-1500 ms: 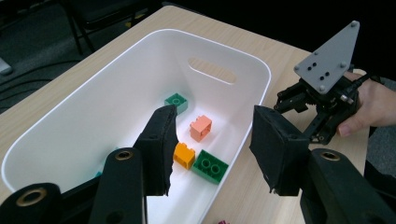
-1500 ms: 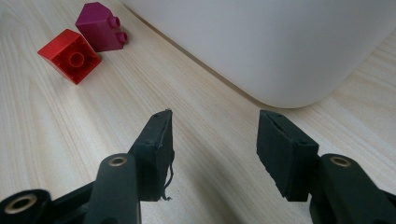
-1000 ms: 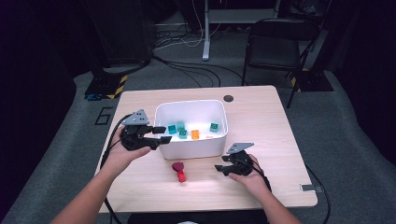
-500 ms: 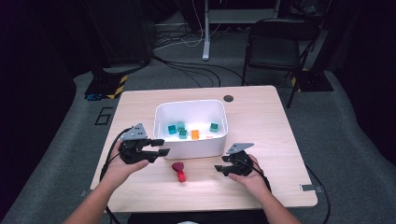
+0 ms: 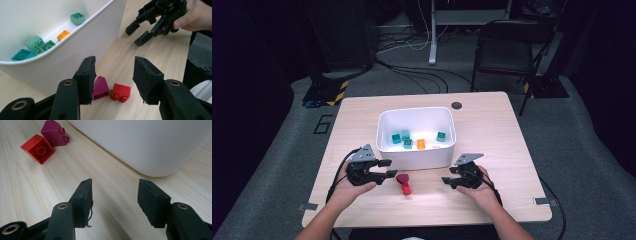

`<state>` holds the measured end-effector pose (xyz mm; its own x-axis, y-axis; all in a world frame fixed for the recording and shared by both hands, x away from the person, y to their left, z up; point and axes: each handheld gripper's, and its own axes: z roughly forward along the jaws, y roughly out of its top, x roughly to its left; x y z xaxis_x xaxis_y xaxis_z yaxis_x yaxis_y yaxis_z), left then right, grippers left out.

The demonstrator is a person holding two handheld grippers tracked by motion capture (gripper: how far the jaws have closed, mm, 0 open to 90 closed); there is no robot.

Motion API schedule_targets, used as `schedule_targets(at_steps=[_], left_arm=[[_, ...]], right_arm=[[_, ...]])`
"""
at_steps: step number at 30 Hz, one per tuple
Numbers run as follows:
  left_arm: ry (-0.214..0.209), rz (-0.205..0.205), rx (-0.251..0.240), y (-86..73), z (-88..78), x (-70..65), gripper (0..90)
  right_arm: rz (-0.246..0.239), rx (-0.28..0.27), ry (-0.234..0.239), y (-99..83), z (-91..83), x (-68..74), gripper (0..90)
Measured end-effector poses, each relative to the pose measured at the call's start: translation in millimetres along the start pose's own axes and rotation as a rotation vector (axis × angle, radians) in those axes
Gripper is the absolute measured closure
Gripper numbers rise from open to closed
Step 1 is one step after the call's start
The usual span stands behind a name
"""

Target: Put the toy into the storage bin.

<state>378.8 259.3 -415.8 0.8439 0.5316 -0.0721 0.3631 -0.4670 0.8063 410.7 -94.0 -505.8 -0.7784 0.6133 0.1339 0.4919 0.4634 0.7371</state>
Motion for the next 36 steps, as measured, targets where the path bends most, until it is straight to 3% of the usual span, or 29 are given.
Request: schedule_targets(at_steps=[9, 17, 36], left_arm=[[-0.010, -0.002, 0.031, -17.0, 16.6, -0.2, 52.0], [-0.023, -0.004, 0.026, -26.8, 29.3, -5.8, 50.2], [-0.073, 0.026, 0.045, -34.3, 65.1, -17.4, 49.9]], right_arm=[[-0.001, 0.000, -0.001, 0.0, 0.2, 0.3, 45.2], [0.000, 0.000, -0.001, 0.0, 0.0, 0.2, 45.1], [-0.002, 0.005, 0.001, -0.5, 0.3, 0.4, 45.1]])
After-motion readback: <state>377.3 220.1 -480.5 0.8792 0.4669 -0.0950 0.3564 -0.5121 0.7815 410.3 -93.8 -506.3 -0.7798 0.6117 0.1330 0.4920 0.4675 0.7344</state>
